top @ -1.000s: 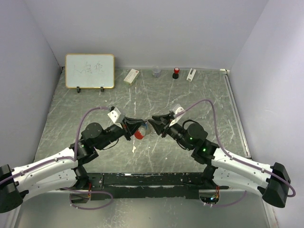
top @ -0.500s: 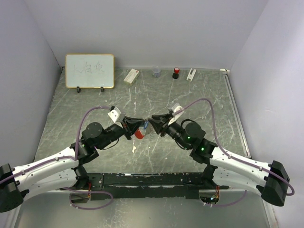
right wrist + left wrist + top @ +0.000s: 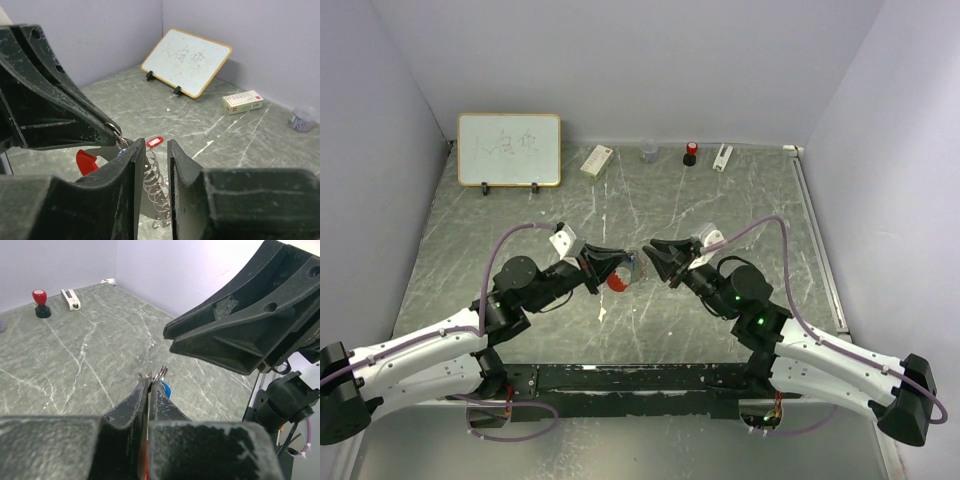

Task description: Put the keys on the keyring

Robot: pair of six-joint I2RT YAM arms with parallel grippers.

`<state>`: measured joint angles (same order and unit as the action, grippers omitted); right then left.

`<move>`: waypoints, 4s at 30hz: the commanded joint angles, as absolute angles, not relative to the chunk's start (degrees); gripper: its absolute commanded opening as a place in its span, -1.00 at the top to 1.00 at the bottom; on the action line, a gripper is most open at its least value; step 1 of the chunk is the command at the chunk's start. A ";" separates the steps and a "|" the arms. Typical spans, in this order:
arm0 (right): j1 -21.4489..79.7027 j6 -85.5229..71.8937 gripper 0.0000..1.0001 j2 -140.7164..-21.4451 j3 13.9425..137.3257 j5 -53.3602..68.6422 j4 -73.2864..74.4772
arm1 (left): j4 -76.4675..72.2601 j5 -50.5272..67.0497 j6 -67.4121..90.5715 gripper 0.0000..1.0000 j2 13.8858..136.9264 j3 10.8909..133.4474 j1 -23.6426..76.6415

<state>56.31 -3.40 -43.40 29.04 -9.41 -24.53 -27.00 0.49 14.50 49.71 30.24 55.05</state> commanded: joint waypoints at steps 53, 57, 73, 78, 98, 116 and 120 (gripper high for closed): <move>56.00 13.42 0.61 -44.91 34.65 8.99 -15.09 | -22.60 9.91 10.12 0.87 51.66 35.51 54.57; 55.99 13.95 0.74 -44.60 34.67 9.11 -14.78 | -21.85 10.50 9.80 0.86 51.31 35.38 54.53; 56.00 14.48 1.00 -46.03 36.75 9.10 -11.56 | -16.16 10.10 8.49 0.86 54.20 38.74 54.45; 55.94 15.08 1.00 -47.76 40.32 9.10 -6.34 | -12.83 10.27 7.10 0.63 56.22 41.30 54.43; 55.97 14.06 1.00 -50.94 45.00 7.06 1.61 | -5.34 16.68 2.92 0.86 60.77 46.76 54.36; 55.81 8.88 0.13 -43.72 36.91 -0.11 -8.62 | -26.97 -0.03 14.15 0.87 50.41 33.11 54.24; 55.82 6.37 0.09 -39.71 32.94 -4.75 -13.68 | -28.41 -0.79 14.59 0.87 49.25 32.14 54.23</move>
<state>55.72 9.54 -43.16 35.83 0.49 -6.24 -21.54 2.13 12.71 50.76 32.77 54.11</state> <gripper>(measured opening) 0.451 0.083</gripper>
